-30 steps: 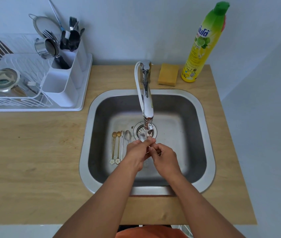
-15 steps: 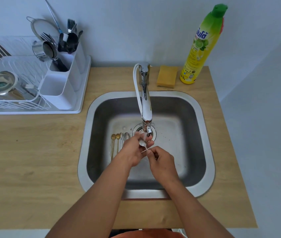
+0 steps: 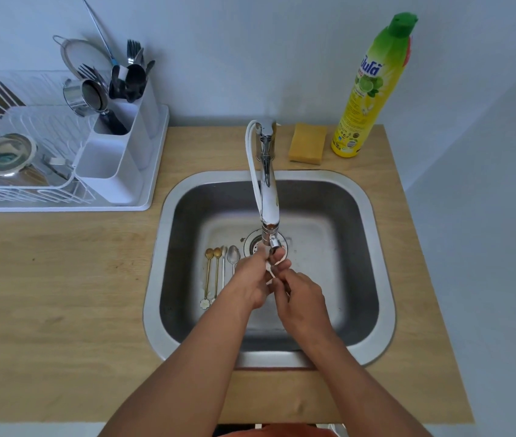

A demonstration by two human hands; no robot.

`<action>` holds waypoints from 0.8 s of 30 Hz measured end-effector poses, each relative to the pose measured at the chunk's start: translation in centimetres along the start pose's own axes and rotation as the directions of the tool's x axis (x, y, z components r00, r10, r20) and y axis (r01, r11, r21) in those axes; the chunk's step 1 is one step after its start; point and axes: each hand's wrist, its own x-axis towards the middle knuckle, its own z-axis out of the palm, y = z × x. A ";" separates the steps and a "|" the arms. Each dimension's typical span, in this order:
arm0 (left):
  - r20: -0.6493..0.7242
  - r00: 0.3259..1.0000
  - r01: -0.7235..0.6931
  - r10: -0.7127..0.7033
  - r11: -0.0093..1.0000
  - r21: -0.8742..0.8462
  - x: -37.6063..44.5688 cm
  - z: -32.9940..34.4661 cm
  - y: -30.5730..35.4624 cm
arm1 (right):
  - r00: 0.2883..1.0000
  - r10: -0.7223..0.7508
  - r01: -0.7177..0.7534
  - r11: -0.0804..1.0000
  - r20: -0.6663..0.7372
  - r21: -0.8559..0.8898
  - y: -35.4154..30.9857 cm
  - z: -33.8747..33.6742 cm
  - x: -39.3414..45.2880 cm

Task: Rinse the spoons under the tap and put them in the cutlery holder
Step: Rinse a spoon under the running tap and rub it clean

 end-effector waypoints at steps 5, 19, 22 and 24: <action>0.065 0.993 0.103 -0.098 0.992 -0.071 -0.4 -0.4 0.4 | 0.999 0.032 -0.033 0.999 0.026 0.031 0.2 0.0 -0.1; -0.016 0.944 -0.318 0.328 0.926 0.203 0.2 -2.2 -3.0 | 0.890 0.273 -0.455 0.536 0.365 0.711 -0.5 0.3 0.0; -0.097 0.908 -0.364 0.407 0.884 0.294 0.4 -2.3 -2.6 | 0.878 0.260 -0.476 0.567 0.402 0.672 -0.3 0.1 0.0; -0.142 0.892 -0.370 0.430 0.873 0.318 0.2 -2.1 -2.1 | 0.882 0.265 -0.466 0.604 0.389 0.646 -0.4 0.1 0.0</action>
